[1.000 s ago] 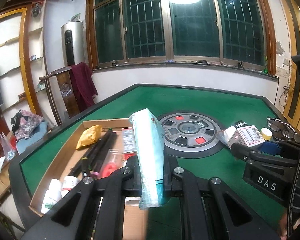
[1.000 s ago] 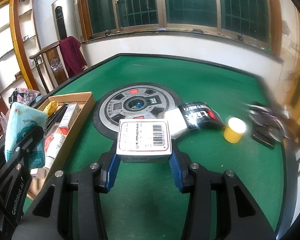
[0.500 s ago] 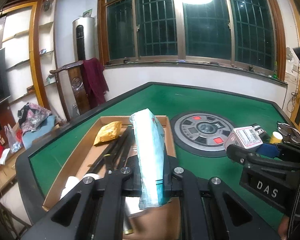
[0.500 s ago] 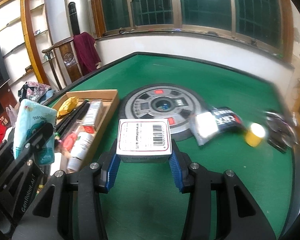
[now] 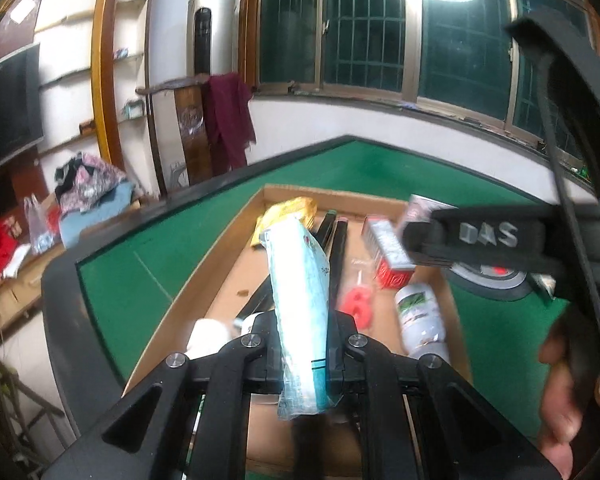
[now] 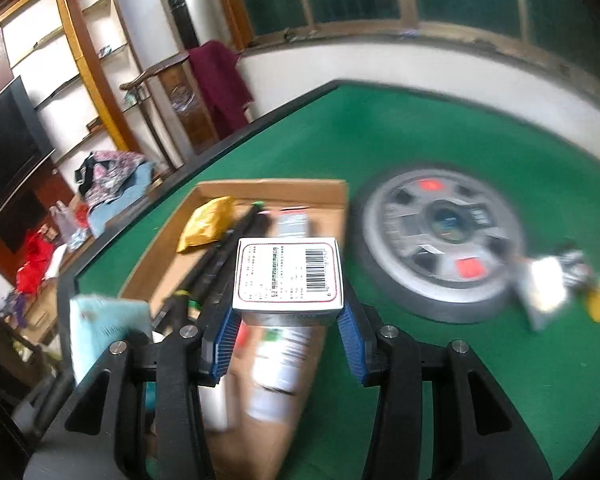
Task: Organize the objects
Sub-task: 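Lower the tissue pack with the left tool while the right tool lowers the medicine box into the tray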
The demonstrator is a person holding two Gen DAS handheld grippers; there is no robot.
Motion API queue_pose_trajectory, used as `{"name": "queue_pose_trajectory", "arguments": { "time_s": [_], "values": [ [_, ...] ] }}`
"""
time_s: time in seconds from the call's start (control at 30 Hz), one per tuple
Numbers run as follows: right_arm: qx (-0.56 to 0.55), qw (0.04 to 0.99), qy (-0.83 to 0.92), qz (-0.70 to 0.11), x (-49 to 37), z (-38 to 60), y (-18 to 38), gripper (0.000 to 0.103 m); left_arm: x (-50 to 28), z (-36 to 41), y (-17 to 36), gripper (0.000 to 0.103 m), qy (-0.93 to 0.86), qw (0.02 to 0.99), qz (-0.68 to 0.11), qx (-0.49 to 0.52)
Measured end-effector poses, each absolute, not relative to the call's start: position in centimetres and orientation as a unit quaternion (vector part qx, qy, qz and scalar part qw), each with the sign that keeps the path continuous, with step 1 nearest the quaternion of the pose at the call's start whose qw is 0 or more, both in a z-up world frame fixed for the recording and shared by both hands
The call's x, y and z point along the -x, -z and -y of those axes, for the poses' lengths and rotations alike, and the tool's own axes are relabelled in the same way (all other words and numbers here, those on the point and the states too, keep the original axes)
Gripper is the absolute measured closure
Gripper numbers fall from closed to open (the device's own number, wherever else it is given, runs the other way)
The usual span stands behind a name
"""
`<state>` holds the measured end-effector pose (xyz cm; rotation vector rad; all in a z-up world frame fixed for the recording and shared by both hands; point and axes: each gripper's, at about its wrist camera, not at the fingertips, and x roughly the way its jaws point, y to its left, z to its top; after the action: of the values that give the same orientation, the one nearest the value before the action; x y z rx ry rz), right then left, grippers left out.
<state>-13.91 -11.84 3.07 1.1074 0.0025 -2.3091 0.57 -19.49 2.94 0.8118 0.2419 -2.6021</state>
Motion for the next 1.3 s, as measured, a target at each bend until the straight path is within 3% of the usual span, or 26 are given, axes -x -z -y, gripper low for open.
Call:
{"name": "queue_pose_trajectory", "arguments": {
  "time_s": [0.53, 0.6, 0.77, 0.87, 1.3],
  "values": [
    [-0.476, 0.304, 0.825, -0.031, 16.8, 17.9, 0.4, 0.058, 0.7, 21.9, -1.1, 0.089, 0.912, 0.151, -0.179, -0.336],
    [-0.486, 0.297, 0.821, -0.030, 17.1, 17.9, 0.8, 0.057, 0.7, 22.0, -1.0, 0.084, 0.911, 0.150, -0.183, -0.338],
    [-0.484, 0.308, 0.818, -0.042, 16.8, 17.5, 0.8, 0.055, 0.5, 21.8, -1.0, 0.058, 0.911, 0.146, -0.188, -0.336],
    [-0.473, 0.313, 0.823, -0.041, 16.5, 16.9, 0.2, 0.048, 0.3, 21.6, -1.1, 0.052, 0.912, 0.143, -0.194, -0.331],
    [-0.444, 0.324, 0.835, -0.001, 15.3, 13.7, -1.7, 0.046, -1.1, 21.7, -3.0, 0.038, 0.920, 0.149, -0.218, -0.291]
  ]
}}
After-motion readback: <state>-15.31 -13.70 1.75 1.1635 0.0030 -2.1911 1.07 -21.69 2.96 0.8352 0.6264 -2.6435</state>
